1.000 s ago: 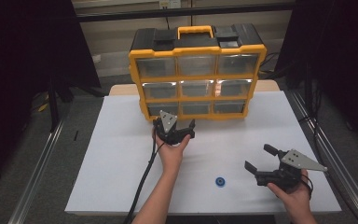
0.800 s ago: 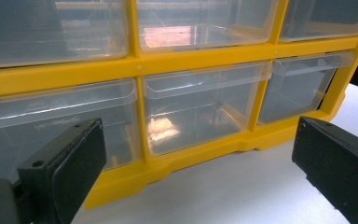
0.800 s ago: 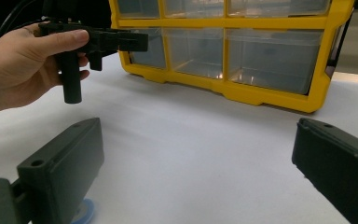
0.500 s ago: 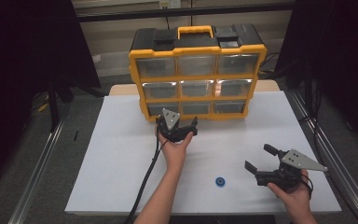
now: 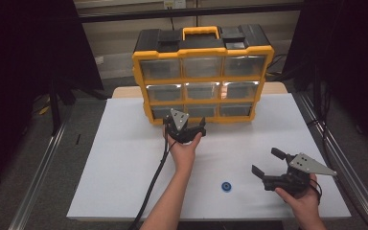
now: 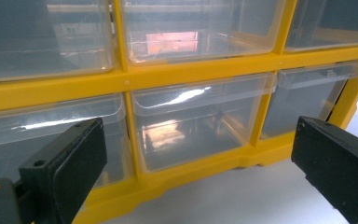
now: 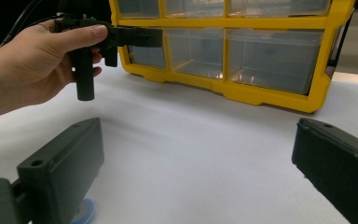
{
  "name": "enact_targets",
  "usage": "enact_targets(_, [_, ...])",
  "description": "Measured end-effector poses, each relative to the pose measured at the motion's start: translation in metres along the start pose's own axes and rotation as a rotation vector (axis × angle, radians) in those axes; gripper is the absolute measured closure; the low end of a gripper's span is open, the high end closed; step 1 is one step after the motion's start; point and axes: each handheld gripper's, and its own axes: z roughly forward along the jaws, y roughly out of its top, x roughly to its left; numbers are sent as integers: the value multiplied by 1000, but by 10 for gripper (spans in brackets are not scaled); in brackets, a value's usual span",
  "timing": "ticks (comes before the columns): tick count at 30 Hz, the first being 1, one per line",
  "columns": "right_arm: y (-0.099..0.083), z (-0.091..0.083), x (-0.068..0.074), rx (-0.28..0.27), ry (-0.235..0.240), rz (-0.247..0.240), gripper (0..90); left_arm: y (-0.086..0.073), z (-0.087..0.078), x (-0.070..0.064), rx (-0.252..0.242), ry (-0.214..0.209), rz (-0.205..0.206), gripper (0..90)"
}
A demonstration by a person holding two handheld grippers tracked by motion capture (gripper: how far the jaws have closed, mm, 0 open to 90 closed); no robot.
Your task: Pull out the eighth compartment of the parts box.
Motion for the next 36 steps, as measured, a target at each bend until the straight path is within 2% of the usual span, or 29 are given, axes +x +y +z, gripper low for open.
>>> enact_targets(6, [0, 0, 0, -4, 5, -5, 18, 0, 4, 1, 11, 8, 37, 37])
enact_targets(8, [0, 0, 0, -4, 5, -4, 18, 0, 5, 0, 7, 13, 29, 38])
enact_targets(9, [0, 0, 0, -1, 3, -4, 18, 1, 5, 1, 14, 15, 43, 39])
enact_targets(11, [0, 0, 0, -2, 1, -4, 18, 1, 7, 0, 9, 15, 41, 39])
enact_targets(12, [0, 0, 0, -4, 2, -5, 18, 1, 8, -1, 6, 19, 27, 39])
enact_targets(20, [0, 0, 0, -1, 5, -1, 18, 2, 12, -2, 7, 38, 35, 40])
enact_targets(21, [0, 0, 0, -2, 2, -4, 18, 2, 13, -2, 1, 42, 20, 39])
enact_targets(22, [0, 0, 0, -2, 2, -4, 18, 2, 13, 0, 11, 39, 36, 39])
enact_targets(24, [0, 0, 0, -4, 4, -6, 18, 2, 14, -1, 12, 49, 27, 39])
enact_targets(25, [0, 0, 0, -4, 5, -6, 18, 2, 15, 0, 20, 46, 42, 39])
enact_targets(26, [0, -1, 0, -1, 7, -6, 18, 2, 16, 0, 6, 39, 35, 40])
enact_targets(30, [0, 0, 0, -1, 2, -2, 18, 2, 17, 1, 10, 59, 36, 42])
enact_targets(32, [0, 0, 0, -2, 2, -4, 18, 2, 18, 2, 7, 51, 45, 43])
enact_targets(33, [0, 0, 0, -2, 1, -4, 18, 1, 18, 2, 9, 64, 37, 43])
enact_targets(36, [0, 0, 0, 0, 4, -2, 18, 1, 19, 2, 9, 67, 42, 44])
